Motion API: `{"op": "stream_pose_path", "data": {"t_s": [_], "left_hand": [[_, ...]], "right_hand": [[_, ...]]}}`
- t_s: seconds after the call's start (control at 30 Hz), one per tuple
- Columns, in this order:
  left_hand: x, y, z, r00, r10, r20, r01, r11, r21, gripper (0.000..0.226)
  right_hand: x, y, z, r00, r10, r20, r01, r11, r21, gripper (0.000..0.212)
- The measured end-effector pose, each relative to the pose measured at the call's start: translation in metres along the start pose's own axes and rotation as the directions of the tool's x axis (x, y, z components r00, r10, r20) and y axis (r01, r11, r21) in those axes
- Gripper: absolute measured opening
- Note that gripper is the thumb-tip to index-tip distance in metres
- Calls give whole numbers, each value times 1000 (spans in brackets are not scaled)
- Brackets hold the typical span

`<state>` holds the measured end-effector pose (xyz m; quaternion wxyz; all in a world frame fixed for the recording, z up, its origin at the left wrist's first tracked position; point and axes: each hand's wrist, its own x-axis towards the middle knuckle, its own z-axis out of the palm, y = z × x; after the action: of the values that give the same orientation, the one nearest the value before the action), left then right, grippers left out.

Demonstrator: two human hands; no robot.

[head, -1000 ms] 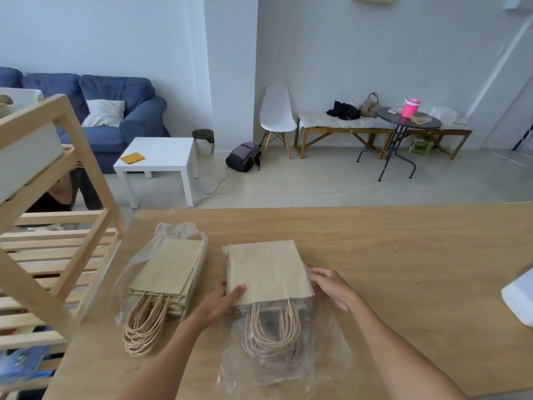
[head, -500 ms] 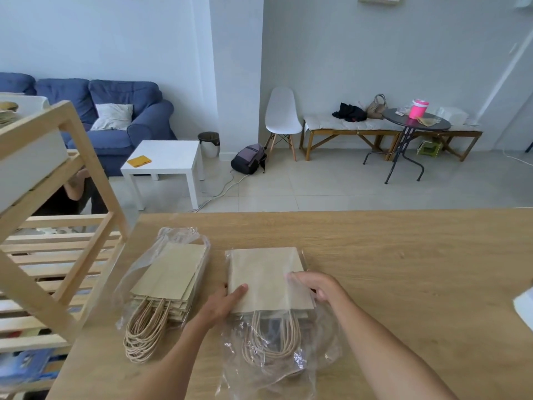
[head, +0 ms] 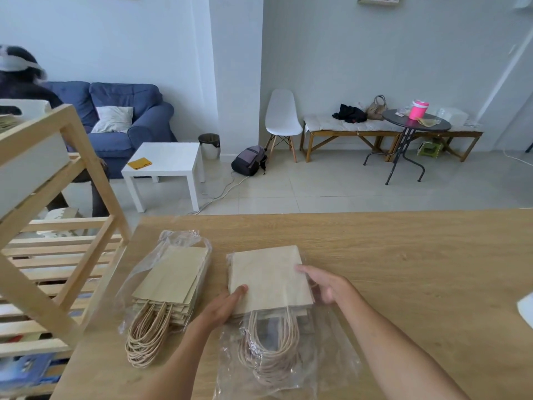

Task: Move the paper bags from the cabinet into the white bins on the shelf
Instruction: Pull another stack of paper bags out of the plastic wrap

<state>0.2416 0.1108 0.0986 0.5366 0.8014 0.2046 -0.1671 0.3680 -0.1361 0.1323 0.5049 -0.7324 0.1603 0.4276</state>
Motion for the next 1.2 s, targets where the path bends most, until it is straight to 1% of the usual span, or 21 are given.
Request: {"op": "stream_pose_path", "data": {"t_s": [0.07,0.13,0.2,0.3,0.4,0.47,0.5,0.57,0.6,0.7,0.8,0.87,1.1,1.13,1.2], "left_hand": [[1,0,-2,1000,12,5,-12,1000,-25,74],[3,-1,-3,1000,7,10,-7,1000,-24,72],[4,0,-3,1000,3,20,-2,999,-34,70],[3,1,-3,1000,0,31,2,998,-70,61],[3,0,-4,1000,-5,27,8,995,-100,59],[2,1,-4,1000,-9,22,12,993,-115,58],[2,2,-4,1000,-10,22,13,992,-129,57],[2,2,-4,1000,-9,29,13,989,-144,57],[1,2,-4,999,-11,32,15,990,-142,58],[1,-1,-4,999,-10,37,16,988,-153,57],[-1,-2,-4,1000,4,31,1,984,-176,55],[-1,-2,-5,1000,5,24,-1,983,-186,56],[0,-1,-3,1000,11,27,-6,983,-183,57],[1,-1,-3,999,13,31,-7,984,-178,59],[2,0,-2,999,11,33,-5,984,-176,64]], "right_hand": [[2,2,0,1000,12,2,-12,993,-115,80],[3,1,3,1000,6,6,-5,978,-207,90],[5,0,4,1000,-16,-1,15,974,-226,90],[4,-4,6,999,-38,-14,35,983,-180,84],[1,-8,7,997,-74,34,78,987,-138,64],[-1,-9,9,996,-69,55,75,989,-126,58],[-1,-8,10,996,-63,67,73,984,-161,61],[-2,-8,18,993,-72,89,94,959,-268,75],[-1,-7,22,992,-83,95,108,951,-291,78],[1,-6,33,988,-101,116,130,953,-275,74],[0,-8,40,988,-125,95,151,926,-346,78],[-1,-11,42,990,-125,59,137,930,-341,82],[-6,-12,40,995,-97,39,104,935,-339,102],[-6,-11,39,994,-109,34,114,943,-312,106],[-7,-9,38,988,-153,0,150,968,-203,124]]}}
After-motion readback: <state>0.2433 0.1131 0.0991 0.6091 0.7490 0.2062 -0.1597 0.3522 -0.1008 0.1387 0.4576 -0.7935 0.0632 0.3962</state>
